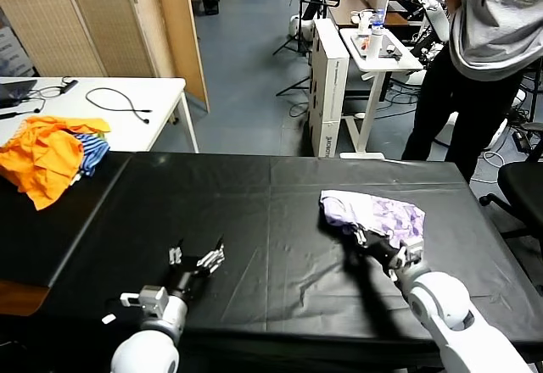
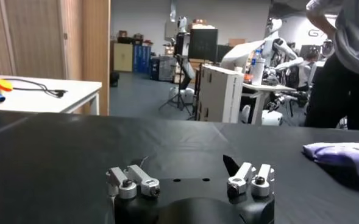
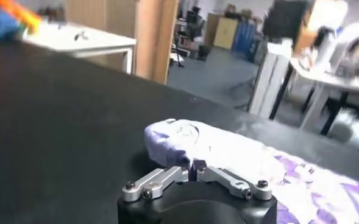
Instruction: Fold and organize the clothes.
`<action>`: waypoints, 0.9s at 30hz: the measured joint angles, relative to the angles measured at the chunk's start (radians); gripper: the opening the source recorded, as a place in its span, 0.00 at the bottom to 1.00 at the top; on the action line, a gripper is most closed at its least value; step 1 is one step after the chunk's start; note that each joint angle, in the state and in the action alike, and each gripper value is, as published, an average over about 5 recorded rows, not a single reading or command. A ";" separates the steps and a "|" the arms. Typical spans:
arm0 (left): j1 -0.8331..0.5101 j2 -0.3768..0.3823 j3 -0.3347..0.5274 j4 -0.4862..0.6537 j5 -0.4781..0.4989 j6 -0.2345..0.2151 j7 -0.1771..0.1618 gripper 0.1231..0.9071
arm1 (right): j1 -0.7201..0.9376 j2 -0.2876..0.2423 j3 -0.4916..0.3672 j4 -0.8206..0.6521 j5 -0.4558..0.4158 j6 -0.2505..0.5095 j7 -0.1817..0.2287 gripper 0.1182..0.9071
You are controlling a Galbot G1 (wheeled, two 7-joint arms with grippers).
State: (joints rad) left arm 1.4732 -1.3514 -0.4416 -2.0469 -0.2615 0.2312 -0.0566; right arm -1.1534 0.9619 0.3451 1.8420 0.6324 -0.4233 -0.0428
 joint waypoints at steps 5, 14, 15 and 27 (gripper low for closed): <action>0.002 -0.003 0.003 0.001 0.004 -0.001 0.000 1.00 | 0.003 0.004 0.018 -0.003 0.096 -0.060 0.021 0.16; 0.018 -0.011 0.003 0.002 0.014 -0.010 0.001 1.00 | 0.017 0.010 0.065 0.010 0.327 -0.177 0.081 0.85; 0.020 -0.012 0.003 0.002 0.015 -0.013 0.001 1.00 | 0.014 0.005 0.067 0.016 0.315 -0.171 0.065 0.91; 0.028 -0.023 -0.005 -0.002 0.021 -0.020 0.002 1.00 | -0.091 -0.108 0.072 0.157 -0.029 -0.013 -0.107 1.00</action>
State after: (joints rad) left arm 1.5012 -1.3742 -0.4471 -2.0489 -0.2407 0.2107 -0.0544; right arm -1.2446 0.8538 0.4169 1.9987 0.6036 -0.4360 -0.1500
